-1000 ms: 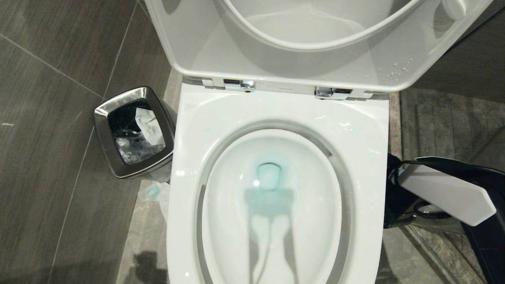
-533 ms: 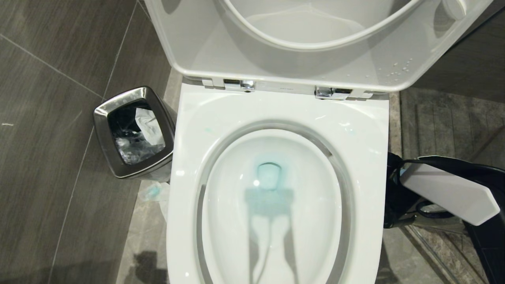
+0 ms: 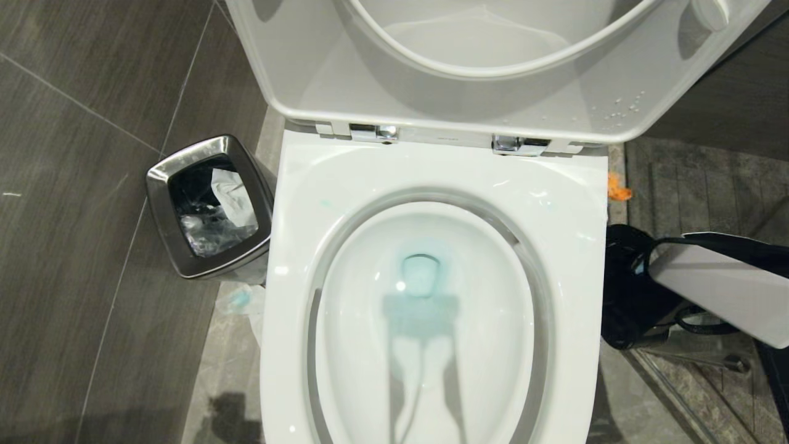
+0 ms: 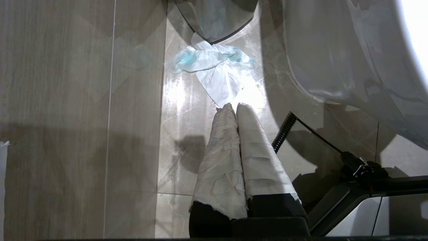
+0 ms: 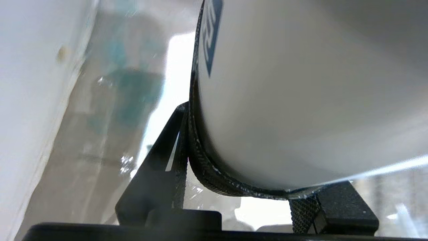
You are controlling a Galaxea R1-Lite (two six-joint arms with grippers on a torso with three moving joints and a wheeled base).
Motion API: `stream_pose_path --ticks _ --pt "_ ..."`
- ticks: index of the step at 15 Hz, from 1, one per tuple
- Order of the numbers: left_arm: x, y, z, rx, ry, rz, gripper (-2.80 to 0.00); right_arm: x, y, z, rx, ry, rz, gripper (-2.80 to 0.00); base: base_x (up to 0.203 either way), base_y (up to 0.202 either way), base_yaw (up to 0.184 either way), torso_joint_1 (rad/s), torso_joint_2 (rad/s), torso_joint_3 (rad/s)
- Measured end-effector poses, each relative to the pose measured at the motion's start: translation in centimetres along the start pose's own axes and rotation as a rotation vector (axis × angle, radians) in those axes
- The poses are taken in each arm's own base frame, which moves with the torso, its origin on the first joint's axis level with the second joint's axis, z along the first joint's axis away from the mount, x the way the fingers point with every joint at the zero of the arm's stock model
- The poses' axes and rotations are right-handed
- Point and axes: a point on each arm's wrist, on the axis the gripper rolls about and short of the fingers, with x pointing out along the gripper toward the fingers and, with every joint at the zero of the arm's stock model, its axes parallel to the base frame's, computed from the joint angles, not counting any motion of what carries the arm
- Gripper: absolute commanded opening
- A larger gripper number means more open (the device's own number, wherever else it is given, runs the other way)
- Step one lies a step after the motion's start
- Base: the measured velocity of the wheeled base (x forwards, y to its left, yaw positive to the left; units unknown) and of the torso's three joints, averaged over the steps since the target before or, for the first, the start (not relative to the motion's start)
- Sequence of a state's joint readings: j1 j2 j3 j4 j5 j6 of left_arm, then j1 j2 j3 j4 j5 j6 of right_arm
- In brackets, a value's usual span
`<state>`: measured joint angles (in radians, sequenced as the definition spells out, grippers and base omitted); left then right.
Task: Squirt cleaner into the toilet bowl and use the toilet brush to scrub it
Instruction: Pour in the cleaning agent
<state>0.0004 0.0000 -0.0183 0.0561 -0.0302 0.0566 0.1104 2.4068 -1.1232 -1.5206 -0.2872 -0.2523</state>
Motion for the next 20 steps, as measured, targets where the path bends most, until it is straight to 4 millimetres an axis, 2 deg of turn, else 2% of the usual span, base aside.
stream_pose_path --ticks 5,11,20 --pt "0.0 0.0 0.0 -0.003 0.000 0.000 -2.80 -0.3 -1.1 3.5 0.025 -0.059 -0.024 -2.80 0.000 0.000 0.000 0.000 0.01 0.000" --pt "0.0 0.0 0.0 -0.005 0.001 -0.001 -2.80 -2.1 -2.4 6.6 0.034 -0.079 -0.041 -2.80 0.000 0.000 0.000 0.001 0.01 0.000" --pt "0.0 0.0 0.0 -0.005 0.001 0.000 -2.80 -7.5 -5.4 12.1 0.043 -0.105 -0.063 -2.80 0.000 0.000 0.000 0.000 0.00 0.000"
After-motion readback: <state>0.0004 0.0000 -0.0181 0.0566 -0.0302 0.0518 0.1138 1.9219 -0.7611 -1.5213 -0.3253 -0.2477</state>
